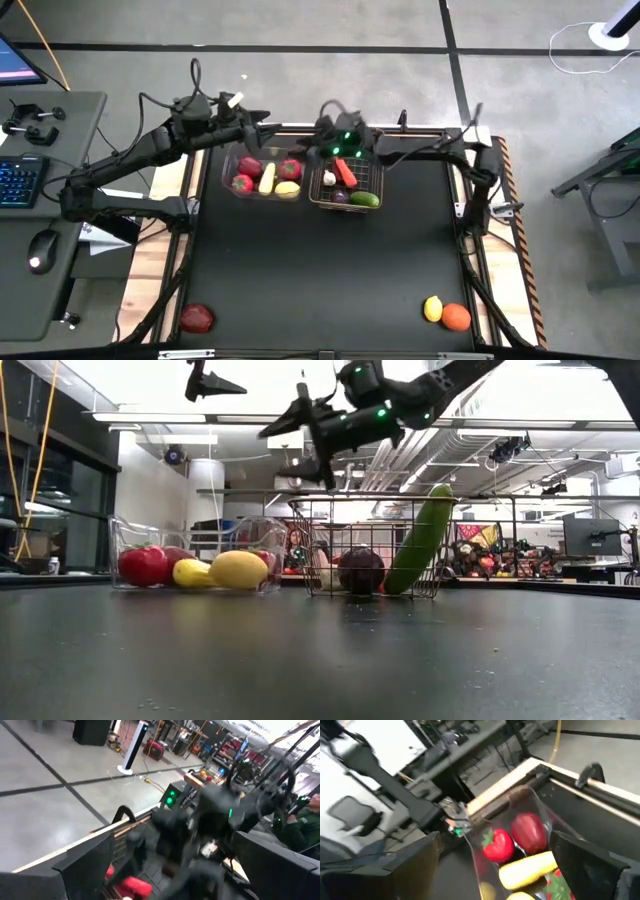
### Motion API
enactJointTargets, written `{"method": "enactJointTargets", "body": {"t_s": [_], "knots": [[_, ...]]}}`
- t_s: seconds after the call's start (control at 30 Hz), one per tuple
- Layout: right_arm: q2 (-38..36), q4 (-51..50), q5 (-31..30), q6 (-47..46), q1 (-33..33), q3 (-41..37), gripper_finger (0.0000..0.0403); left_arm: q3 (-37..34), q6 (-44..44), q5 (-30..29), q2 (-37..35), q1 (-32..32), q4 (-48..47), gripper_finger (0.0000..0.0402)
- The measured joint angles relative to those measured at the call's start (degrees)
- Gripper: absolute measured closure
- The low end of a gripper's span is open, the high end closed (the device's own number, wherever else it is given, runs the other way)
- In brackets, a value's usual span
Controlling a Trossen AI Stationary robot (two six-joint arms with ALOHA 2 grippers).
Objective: Sort produce into baskets
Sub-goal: Put the lemon into the transparent bin
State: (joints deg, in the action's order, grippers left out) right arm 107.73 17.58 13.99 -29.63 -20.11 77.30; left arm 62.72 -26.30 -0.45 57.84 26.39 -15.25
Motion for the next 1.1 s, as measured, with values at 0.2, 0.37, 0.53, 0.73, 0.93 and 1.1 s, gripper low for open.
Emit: {"method": "enactJointTargets", "body": {"t_s": [0.2, 0.37, 0.53, 0.73, 0.93, 1.1], "knots": [[-9.18, -12.08, 3.63, 4.27, -4.39, 0.0, 0.0036, 0.0, -0.03, 0.22, 0.0, -0.15, -1.9, 0.0007], [-19.47, -34.23, -3.46, 12.49, -4.36, -0.02, 0.0036, 0.0, -0.03, 0.21, 0.0, -0.15, -1.54, 0.0007], [-28.82, -55.95, -17.94, 11.94, 2.37, -2.1, 0.0036, 0.0, -0.03, 0.2, 0.0, -0.15, -1.59, 0.0007], [-40.68, -71.08, -29.28, -9.75, 16.7, -11.37, 0.0036, 0.0, -0.05, 0.2, 0.0, -0.17, -1.61, 0.0007], [-50.09, -74.47, -29.0, -43.24, 33.74, -24.46, 0.0036, 0.0, -0.07, 0.2, 0.0, -0.17, -1.64, 0.0007], [-49.2, -69.8, -22.4, -55.28, 45.81, -30.83, 0.0036, 0.0, -0.07, 0.17, 0.0, -0.17, -1.62, 0.0007]]}}
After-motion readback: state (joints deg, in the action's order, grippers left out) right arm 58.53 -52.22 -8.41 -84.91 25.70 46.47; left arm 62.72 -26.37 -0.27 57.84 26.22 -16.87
